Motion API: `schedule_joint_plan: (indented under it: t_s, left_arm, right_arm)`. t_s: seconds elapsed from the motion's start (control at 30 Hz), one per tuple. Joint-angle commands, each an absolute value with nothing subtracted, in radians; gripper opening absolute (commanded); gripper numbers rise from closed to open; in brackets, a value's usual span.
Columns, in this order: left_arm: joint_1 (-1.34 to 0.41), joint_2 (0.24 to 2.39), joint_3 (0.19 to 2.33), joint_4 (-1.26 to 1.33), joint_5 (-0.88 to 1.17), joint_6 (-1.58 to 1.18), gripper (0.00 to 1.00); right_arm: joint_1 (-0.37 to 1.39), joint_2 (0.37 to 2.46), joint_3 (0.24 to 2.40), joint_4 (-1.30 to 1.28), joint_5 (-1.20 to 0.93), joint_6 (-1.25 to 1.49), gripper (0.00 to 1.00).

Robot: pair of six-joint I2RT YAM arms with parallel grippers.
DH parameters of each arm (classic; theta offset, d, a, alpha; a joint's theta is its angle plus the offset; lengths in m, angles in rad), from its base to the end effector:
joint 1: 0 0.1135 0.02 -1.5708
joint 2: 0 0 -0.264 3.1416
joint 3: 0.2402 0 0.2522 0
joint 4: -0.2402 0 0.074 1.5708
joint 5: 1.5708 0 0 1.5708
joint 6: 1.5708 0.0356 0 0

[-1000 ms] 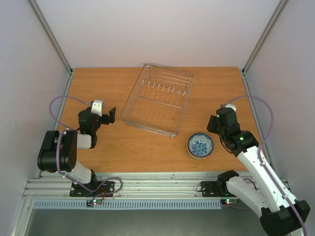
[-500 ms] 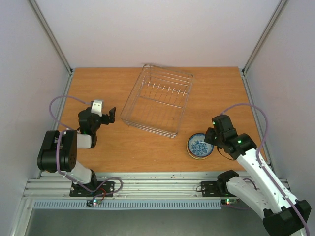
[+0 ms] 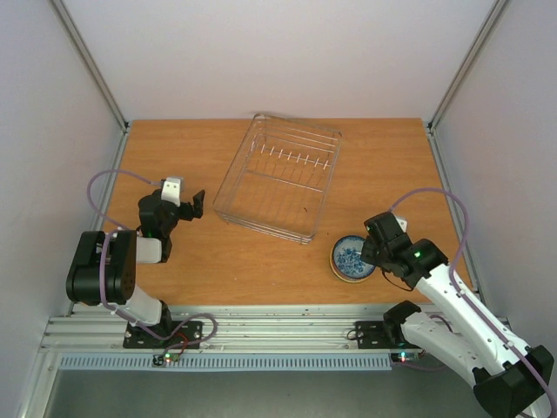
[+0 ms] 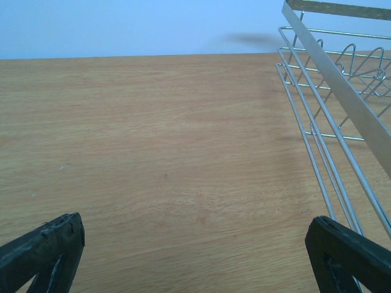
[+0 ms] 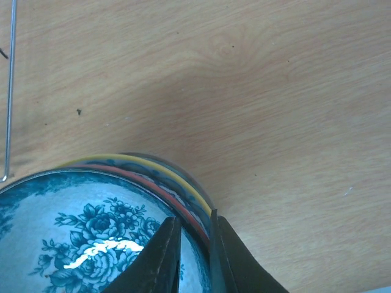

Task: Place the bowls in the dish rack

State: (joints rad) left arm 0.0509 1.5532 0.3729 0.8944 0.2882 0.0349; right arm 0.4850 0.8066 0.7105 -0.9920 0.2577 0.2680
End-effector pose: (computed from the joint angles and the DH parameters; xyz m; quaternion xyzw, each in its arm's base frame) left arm 0.2680 0.0035 0.1433 0.0797 0.7930 -0.0894 0.5973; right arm 0.1256 0.0560 0.2443 -0.0737 0.9606 -0.0289 0.2663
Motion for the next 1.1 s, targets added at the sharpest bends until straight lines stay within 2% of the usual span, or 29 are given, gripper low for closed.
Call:
schedule_joint_plan:
  t_s: [0.0,0.07,0.1,0.43,0.47,0.53,0.6,0.8,1.07]
  left_arm:
    - [0.053,1.567,0.373,0.971,0.293,0.054,1.0]
    - [0.053,1.567,0.373,0.971,0.293,0.055,0.99]
    - [0.054,1.566,0.373,0.971,0.293,0.055,0.99]
    - [0.053,1.567,0.373,0.97,0.293,0.054,0.99]
    - [0.053,1.567,0.373,0.972,0.293,0.054,0.99]
    - [0.054,1.566,0.373,0.971,0.293,0.054,0.99]
    - [0.052,1.566,0.373,0.971,0.293,0.054,0.99]
    - [0.053,1.567,0.373,0.971,0.293,0.054,0.99]
    - [0.053,1.566,0.372,0.97,0.293,0.054,0.99]
  right_arm:
    - [0.522,0.807,0.709,-1.039,0.303,0.317,0.11]
    - [0.533,0.808,0.712,-1.047,0.314,0.324,0.02]
    - [0.537,0.81,0.713,-1.049,0.322,0.326,0.02]
    - [0.581,0.778,0.788,-1.103,0.367,0.329,0.01]
    - [0.585,0.774,0.797,-1.104,0.358,0.327,0.03]
    - [0.587,0.77,0.804,-1.092,0.335,0.311,0.24]
    - [0.587,0.781,0.807,-1.067,0.319,0.278,0.33]
    - [0.588,0.866,0.848,-1.019,0.202,0.149,0.37]
    - [0.591,0.773,0.855,-1.065,0.122,0.177,0.37]
